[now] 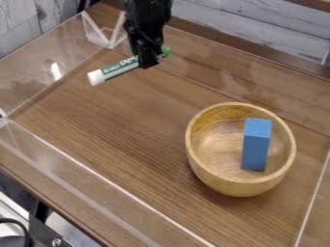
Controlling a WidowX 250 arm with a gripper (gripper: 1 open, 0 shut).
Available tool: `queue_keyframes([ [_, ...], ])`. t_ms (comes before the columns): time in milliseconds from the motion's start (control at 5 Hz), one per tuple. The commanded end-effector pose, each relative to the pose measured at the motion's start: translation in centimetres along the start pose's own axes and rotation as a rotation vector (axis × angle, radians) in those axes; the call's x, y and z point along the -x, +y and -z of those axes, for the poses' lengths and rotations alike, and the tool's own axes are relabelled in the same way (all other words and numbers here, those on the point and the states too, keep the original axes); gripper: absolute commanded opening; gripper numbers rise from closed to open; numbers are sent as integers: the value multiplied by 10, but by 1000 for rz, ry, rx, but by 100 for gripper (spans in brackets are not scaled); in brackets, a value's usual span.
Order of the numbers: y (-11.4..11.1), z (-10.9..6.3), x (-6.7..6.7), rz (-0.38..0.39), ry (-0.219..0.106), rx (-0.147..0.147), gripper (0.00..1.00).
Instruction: Put the green marker in the brown bowl
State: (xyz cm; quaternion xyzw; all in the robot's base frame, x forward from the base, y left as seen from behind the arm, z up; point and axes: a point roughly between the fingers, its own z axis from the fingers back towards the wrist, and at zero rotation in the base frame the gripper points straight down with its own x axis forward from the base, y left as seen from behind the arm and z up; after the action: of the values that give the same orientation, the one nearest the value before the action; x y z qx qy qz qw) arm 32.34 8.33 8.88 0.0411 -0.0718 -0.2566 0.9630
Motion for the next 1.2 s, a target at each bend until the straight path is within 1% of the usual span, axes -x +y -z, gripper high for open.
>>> queue_keyframes([
  [0, -8, -36, -12, 4, -77, -74, 0],
  [200, -26, -43, -17, 4, -90, -80, 0],
  [600, -51, -53, -20, 12, -120, -90, 0],
  [1000, -73, -62, -25, -16, -141, -112, 0],
])
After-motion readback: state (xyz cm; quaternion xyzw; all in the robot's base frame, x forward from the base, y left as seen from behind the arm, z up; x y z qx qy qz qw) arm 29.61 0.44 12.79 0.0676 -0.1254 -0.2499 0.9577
